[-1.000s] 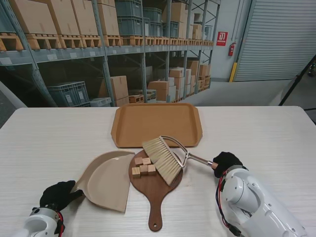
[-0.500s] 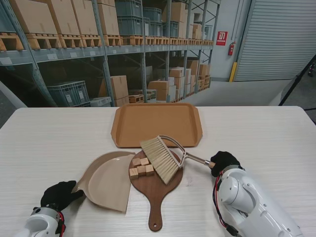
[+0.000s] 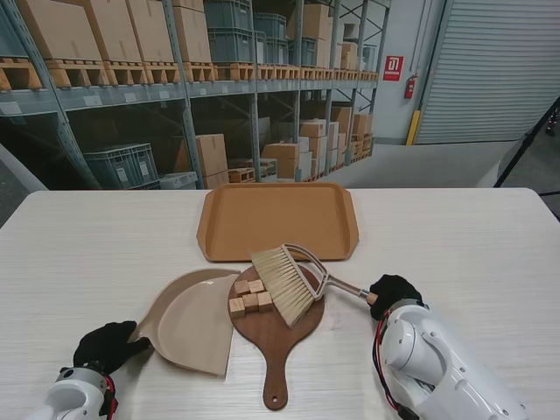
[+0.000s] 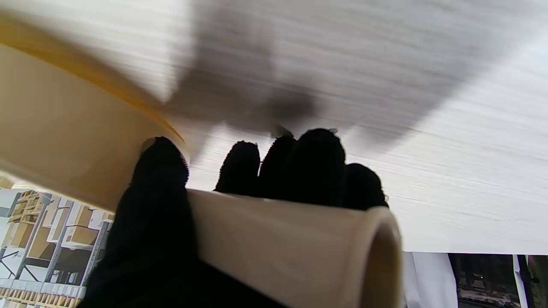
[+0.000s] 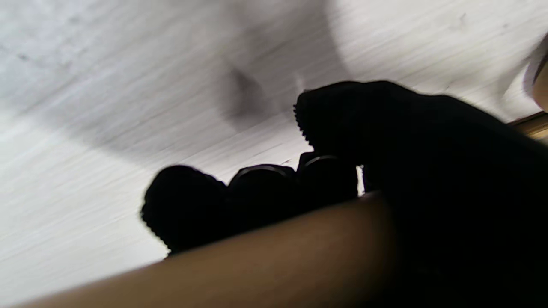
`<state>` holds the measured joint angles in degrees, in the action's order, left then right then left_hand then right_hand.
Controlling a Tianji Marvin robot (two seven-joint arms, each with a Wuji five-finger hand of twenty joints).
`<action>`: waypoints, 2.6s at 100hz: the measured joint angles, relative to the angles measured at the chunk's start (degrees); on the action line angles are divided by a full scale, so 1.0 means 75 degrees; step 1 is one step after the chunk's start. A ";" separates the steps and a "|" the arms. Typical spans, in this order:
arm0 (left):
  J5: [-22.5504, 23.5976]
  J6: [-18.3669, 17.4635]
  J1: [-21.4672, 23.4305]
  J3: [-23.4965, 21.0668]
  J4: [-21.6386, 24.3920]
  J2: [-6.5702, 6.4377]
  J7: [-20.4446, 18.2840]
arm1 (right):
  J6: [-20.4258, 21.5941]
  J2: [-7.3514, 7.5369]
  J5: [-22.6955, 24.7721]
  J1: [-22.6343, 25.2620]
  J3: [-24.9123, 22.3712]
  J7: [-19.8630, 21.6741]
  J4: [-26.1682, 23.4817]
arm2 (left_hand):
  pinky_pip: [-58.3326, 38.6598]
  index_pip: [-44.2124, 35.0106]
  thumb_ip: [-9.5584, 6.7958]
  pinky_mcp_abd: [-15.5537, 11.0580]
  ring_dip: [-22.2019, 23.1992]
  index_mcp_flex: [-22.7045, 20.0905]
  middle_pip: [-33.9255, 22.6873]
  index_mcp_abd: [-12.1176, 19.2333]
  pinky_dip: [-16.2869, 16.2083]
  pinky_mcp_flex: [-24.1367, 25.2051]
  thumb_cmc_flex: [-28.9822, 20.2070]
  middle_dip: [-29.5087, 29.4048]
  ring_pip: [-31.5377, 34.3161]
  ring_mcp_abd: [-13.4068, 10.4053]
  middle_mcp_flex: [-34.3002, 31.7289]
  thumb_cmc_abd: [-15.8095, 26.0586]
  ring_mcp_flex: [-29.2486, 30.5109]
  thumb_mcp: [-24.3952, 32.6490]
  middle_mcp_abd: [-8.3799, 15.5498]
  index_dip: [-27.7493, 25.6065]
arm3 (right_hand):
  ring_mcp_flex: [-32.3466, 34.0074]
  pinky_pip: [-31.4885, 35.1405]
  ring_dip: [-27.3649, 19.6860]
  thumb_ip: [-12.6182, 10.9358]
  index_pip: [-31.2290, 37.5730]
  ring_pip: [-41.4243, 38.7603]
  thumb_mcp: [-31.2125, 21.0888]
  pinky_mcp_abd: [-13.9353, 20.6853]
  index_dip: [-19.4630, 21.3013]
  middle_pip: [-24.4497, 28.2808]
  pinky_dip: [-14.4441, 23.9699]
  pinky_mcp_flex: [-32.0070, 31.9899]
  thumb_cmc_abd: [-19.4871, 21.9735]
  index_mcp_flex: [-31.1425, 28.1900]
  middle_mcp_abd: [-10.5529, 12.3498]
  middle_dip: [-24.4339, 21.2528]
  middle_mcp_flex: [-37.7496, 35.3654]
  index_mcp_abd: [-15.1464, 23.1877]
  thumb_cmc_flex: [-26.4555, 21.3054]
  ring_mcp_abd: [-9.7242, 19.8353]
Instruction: Sweep wood blocks off a wooden cutting board into a dustpan and pour them into a container
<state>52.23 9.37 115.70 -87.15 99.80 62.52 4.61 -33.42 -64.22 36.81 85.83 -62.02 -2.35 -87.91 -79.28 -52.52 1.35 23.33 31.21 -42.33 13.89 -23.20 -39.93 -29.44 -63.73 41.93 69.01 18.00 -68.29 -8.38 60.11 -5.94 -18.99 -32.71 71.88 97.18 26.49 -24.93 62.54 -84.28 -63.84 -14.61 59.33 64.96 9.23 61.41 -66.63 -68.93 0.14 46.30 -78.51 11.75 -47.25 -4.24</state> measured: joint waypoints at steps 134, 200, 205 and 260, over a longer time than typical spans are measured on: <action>-0.0068 0.0101 0.0055 0.0018 0.0086 0.0005 -0.0023 | 0.2295 -0.0051 -0.0225 -0.0075 0.1003 -0.0081 -0.0079 | -0.0020 -0.0016 -0.0001 0.0004 0.0000 -0.0001 -0.0004 0.0000 0.0000 -0.0015 0.0004 -0.0004 0.0054 0.0000 -0.0002 -0.0015 0.0000 0.0021 0.0001 0.0000 | 0.0000 0.0000 -0.0084 0.0472 0.0017 0.0158 0.0004 0.0072 0.0003 -0.0018 -0.0065 0.0001 0.0154 0.0164 -0.0001 0.0001 0.0098 -0.0021 0.0013 0.0042; -0.0078 0.0127 0.0064 0.0011 0.0115 0.0002 -0.0072 | 0.0434 -0.0223 -0.0746 0.0416 -0.0233 -0.0245 -0.0526 | -0.0020 -0.0022 -0.0001 0.0004 0.0000 -0.0001 -0.0004 0.0004 0.0000 -0.0015 0.0004 0.0002 0.0055 0.0000 -0.0002 -0.0016 0.0000 0.0022 0.0002 0.0000 | 0.0000 0.0000 -0.0077 0.0472 0.0017 0.0158 0.0004 0.0074 -0.0003 -0.0018 -0.0065 0.0001 0.0155 0.0164 -0.0001 0.0001 0.0099 -0.0021 0.0013 0.0043; -0.0078 0.0127 0.0064 0.0011 0.0116 0.0002 -0.0072 | 0.0339 -0.0241 -0.0702 0.0422 -0.0338 -0.0295 -0.0522 | -0.0020 -0.0030 -0.0001 0.0004 0.0000 -0.0001 -0.0004 0.0004 0.0000 -0.0015 0.0004 0.0002 0.0055 0.0000 -0.0002 -0.0016 0.0000 0.0022 0.0002 0.0000 | 0.0000 0.0000 -0.0076 0.0472 0.0017 0.0158 0.0004 0.0074 -0.0005 -0.0018 -0.0065 0.0001 0.0155 0.0164 -0.0001 0.0001 0.0099 -0.0021 0.0013 0.0043; -0.0050 0.0137 0.0071 -0.0005 0.0128 0.0002 -0.0105 | -0.0431 -0.0298 0.0422 0.0425 -0.1851 -0.0861 -0.0178 | -0.0020 -0.0032 -0.0001 0.0004 0.0000 -0.0003 -0.0024 0.0006 0.0000 -0.0015 0.0004 0.0009 0.0057 0.0000 -0.0003 -0.0016 0.0000 0.0022 0.0004 0.0000 | 0.0000 0.0000 -0.0076 0.0472 0.0017 0.0158 0.0004 0.0075 -0.0015 -0.0018 -0.0065 0.0001 0.0155 0.0164 -0.0001 0.0001 0.0099 -0.0021 0.0013 0.0043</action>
<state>51.86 10.39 116.24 -87.18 100.76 62.54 3.82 -36.65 -66.46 39.97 89.02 -75.90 -8.80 -89.24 -79.43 -52.76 1.35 23.36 31.21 -42.35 13.71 -23.16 -39.93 -29.56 -63.70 42.00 69.43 18.00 -68.31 -8.50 60.11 -5.78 -18.96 -32.71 71.88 97.18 25.92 -21.39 62.67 -83.10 -63.80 -14.04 59.22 64.83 8.75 61.41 -65.47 -67.70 0.14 46.31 -77.76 11.59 -47.15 -3.92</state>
